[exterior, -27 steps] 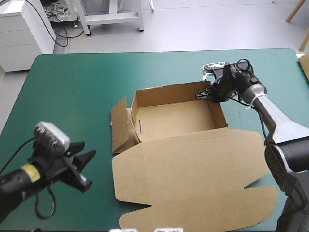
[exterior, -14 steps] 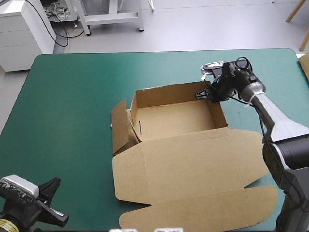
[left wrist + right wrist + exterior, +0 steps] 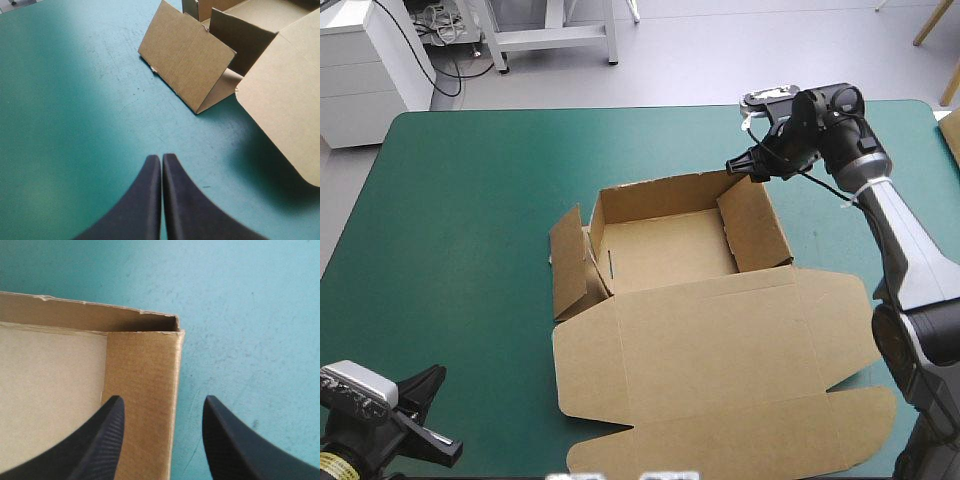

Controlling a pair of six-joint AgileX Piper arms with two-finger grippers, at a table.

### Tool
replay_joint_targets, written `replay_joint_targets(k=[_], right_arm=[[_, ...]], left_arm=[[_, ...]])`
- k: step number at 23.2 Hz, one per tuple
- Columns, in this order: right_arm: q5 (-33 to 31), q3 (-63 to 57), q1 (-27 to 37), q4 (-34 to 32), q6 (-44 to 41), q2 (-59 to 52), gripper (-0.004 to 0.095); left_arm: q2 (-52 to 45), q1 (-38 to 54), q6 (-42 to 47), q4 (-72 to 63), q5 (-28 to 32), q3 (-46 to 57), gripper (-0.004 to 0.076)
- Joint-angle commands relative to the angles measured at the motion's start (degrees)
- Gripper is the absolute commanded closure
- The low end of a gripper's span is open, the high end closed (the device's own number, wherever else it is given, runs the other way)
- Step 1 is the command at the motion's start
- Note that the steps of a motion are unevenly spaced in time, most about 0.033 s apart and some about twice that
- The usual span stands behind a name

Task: Fold the box

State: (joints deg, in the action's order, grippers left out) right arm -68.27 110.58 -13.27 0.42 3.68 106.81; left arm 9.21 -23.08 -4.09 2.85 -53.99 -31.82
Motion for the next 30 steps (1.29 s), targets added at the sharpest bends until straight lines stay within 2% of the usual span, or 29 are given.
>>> replay_joint_targets(k=[1, 7, 13, 16, 20, 21, 22, 24, 25, 26, 30], right_arm=[[1.2, 1.5, 0.1, 0.0, 1.7, -6.5, 0.0378], [1.2, 0.5, 0.1, 0.0, 1.1, -8.6, 0.0374], [1.2, -6.7, 0.1, -0.4, 0.8, -8.4, 0.0374], [2.2, -11.7, 0.1, 0.6, 0.8, -5.7, 0.0374], [1.3, -12.7, 0.1, 2.6, 0.8, -1.3, 0.0377], [1.3, -12.7, 0.1, 3.3, 0.7, -0.2, 0.0409], [1.5, -12.7, 0.1, 3.9, 0.7, 0.4, 0.0492], [1.5, -12.7, 0.1, 3.8, 0.6, 0.5, 0.0715], [1.5, -12.7, 0.1, 3.4, 0.6, 0.5, 0.0873], [1.5, -12.7, 0.1, 2.8, 0.3, 0.4, 0.0922], [1.3, -12.5, 0.1, 2.6, 0.3, -2.3, 0.0929]], left_arm=[[0.7, 0.1, 0.6, -0.6, 3.8, -1.4, 0.0731], [0.7, 0.1, 0.6, -0.6, 3.6, -1.4, 0.0731], [0.7, 0.1, 0.6, -0.6, 3.6, -1.4, 0.0731], [0.7, 0.1, 0.6, -0.6, 4.1, -1.4, 0.0731], [0.7, 0.1, 0.6, -0.6, 4.1, -1.4, 0.0731], [0.7, 0.1, 0.6, -0.6, 4.1, -1.4, 0.0731], [0.7, 0.1, 0.6, -0.6, 4.1, -1.4, 0.0731], [0.7, 0.1, 0.6, -0.6, 4.1, -1.4, 0.0731], [0.7, 0.1, 0.6, -0.6, 4.1, -1.4, 0.0731], [0.7, 0.1, 0.6, -0.6, 4.1, -1.4, 0.0731], [0.7, 0.1, 1.4, -0.6, 4.9, -1.4, 0.0731]])
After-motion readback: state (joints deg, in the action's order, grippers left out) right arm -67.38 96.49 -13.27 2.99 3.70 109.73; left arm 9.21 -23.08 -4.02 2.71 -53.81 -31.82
